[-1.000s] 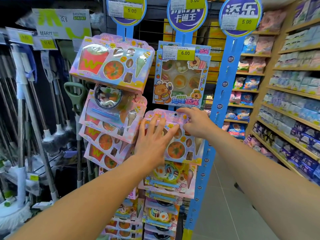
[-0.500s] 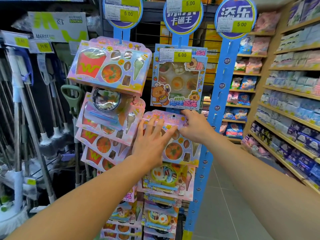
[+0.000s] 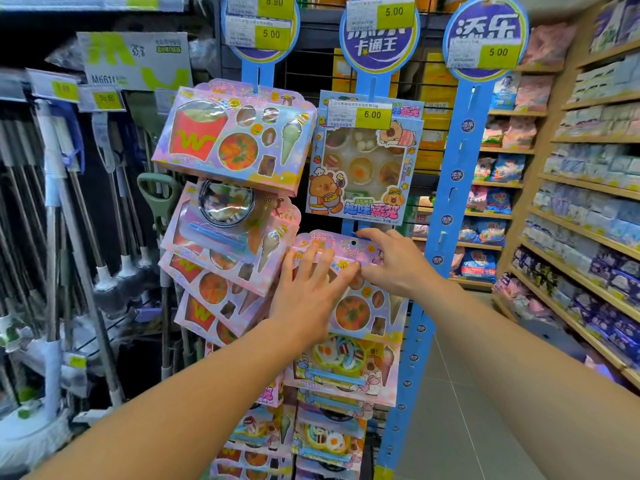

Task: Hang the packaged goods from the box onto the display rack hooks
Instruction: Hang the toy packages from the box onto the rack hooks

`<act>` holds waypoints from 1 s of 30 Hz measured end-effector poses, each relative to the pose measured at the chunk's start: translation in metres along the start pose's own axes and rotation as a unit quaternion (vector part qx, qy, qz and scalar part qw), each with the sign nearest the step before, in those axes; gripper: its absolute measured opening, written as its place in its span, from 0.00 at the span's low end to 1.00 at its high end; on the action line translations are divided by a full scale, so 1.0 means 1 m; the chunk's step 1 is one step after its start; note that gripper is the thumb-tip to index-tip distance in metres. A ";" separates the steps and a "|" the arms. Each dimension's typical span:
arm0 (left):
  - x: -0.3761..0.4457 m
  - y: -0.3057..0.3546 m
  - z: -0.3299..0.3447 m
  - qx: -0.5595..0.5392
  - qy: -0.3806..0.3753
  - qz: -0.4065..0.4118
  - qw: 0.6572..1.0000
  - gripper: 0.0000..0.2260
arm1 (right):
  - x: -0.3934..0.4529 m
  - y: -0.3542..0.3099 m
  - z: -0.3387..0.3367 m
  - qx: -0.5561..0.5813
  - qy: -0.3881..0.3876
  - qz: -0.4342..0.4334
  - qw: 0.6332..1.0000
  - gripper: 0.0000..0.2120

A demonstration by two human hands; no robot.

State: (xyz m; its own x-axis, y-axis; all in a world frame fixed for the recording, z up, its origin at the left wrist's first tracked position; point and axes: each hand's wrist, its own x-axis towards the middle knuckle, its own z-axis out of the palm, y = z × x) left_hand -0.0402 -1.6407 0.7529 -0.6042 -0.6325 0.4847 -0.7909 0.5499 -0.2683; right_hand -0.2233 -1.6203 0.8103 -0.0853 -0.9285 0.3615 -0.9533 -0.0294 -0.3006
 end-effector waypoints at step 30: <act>-0.004 0.003 -0.002 -0.026 0.016 -0.009 0.999 0.53 | 0.001 0.005 -0.002 0.016 0.003 -0.014 1.000 0.33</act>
State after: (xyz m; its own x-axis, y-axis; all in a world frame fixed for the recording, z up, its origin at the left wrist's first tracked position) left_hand -0.0405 -1.6357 0.7515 -0.5851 -0.6261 0.5153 -0.7957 0.5659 -0.2159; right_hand -0.2287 -1.6209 0.8115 -0.0607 -0.9248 0.3755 -0.9456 -0.0672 -0.3184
